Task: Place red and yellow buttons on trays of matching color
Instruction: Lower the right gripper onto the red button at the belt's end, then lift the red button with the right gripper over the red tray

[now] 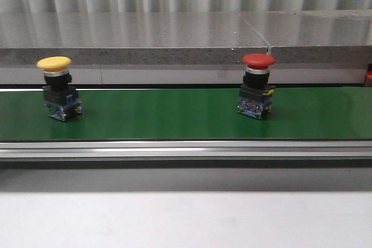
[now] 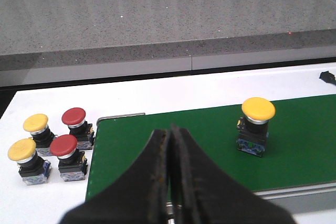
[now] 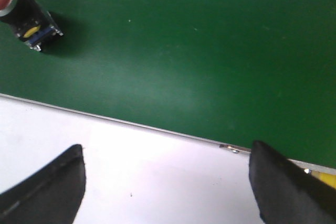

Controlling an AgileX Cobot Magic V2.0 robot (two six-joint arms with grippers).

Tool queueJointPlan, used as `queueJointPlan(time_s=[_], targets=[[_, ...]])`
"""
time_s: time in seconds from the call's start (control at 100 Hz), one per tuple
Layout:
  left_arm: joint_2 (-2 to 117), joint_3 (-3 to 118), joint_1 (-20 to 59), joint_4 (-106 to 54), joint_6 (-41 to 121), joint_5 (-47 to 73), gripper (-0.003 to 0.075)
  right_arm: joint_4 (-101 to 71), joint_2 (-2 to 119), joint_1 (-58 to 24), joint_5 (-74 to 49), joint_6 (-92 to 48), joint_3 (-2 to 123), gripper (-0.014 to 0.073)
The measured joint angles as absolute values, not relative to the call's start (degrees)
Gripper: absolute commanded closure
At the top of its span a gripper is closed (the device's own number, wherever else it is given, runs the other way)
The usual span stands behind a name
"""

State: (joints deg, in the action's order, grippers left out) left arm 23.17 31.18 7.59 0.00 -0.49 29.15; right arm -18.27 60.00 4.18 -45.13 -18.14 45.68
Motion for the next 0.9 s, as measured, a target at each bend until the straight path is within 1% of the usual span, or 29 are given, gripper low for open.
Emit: queueJointPlan(time_s=[0.25, 0.55, 0.9], targets=[[23.17, 31.18, 7.59, 0.00, -0.49, 29.15, 0.0740, -18.49, 61.98, -1.62, -45.36, -20.05, 50.08, -0.0040], [23.17, 31.18, 7.59, 0.00, -0.49, 29.15, 0.0740, -18.70, 73.47, -8.55, -45.36, -20.77, 56.82, -0.0040], [23.17, 31.18, 7.59, 0.00, -0.49, 29.15, 0.0740, -18.26, 86.70, -9.84, -44.37, -21.11, 63.86, -0.0040]])
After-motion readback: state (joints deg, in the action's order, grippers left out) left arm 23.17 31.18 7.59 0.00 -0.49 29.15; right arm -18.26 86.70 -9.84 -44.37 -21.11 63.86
